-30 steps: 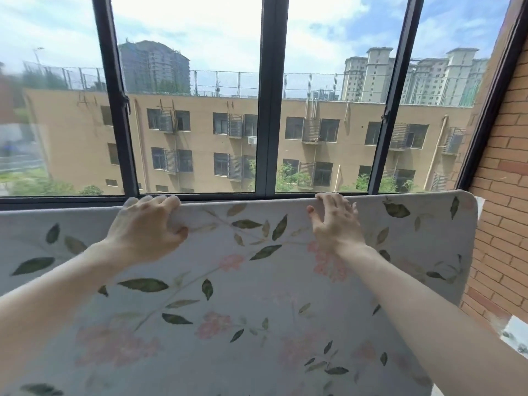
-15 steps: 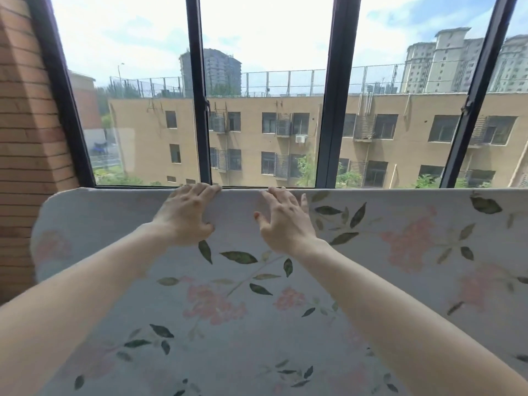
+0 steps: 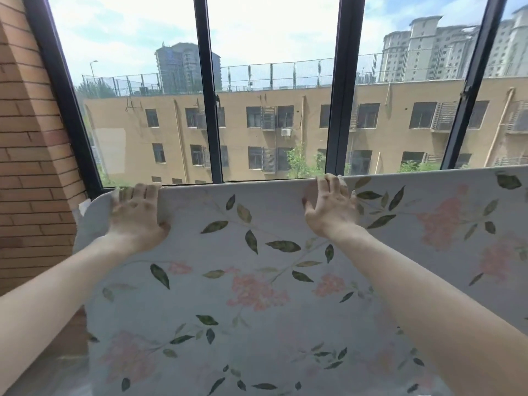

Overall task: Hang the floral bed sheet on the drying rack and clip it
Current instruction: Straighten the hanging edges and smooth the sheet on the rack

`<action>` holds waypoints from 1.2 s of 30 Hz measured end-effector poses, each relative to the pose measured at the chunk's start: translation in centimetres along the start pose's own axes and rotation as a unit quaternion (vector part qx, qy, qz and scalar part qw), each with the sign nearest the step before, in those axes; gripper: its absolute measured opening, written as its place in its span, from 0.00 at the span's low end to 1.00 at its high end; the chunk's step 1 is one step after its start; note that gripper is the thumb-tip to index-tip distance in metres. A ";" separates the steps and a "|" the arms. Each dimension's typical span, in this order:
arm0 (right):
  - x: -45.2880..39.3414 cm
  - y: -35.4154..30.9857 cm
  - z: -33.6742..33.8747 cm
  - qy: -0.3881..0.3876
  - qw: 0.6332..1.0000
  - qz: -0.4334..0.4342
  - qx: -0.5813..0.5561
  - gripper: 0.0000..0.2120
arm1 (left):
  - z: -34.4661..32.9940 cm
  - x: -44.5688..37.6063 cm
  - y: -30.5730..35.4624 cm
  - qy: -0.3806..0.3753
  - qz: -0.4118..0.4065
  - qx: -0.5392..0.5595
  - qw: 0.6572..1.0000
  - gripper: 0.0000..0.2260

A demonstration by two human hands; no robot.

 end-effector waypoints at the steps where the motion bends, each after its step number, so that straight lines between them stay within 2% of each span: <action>1: 0.3 -0.1 0.0 -0.002 1.000 -0.003 0.000 0.33 | 0.1 0.3 0.6 0.004 -0.008 0.007 1.000 0.37; 4: 2.4 -0.4 -0.2 -0.022 0.999 0.014 -0.027 0.33 | 1.0 1.6 3.4 0.031 -0.070 0.065 0.995 0.41; 7: 6.2 0.8 0.2 -0.024 0.997 0.043 -0.063 0.32 | 2.1 4.0 8.0 0.051 -0.170 0.124 0.976 0.39; 9: 8.7 2.6 1.0 -0.024 0.996 0.044 -0.076 0.32 | 2.6 5.8 11.4 0.039 -0.209 0.157 0.964 0.38; 13: 13.3 8.2 3.5 -0.032 0.996 0.001 -0.084 0.30 | 3.3 8.9 19.1 -0.020 -0.269 0.191 0.944 0.36; 17: 17.6 15.0 7.0 -0.041 0.994 -0.053 -0.087 0.29 | 4.2 11.6 27.6 -0.048 -0.316 0.220 0.922 0.33; 25: 24.4 28.1 15.1 -0.021 0.989 -0.134 -0.066 0.28 | 7.8 16.8 44.7 -0.071 -0.404 0.262 0.873 0.27; 36: 29.5 43.1 23.8 0.027 0.971 -0.232 -0.043 0.26 | 12.6 20.9 64.4 -0.087 -0.502 0.274 0.816 0.28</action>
Point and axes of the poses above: each hand's wrist, its own x-axis away from the middle knuckle, its own z-axis out of the back of the hand, y = z × x, the point moved 4 cm from there along -x, towards the middle knuckle, and after that the axes turned 10 degrees about -x, right-handed, at the moved point
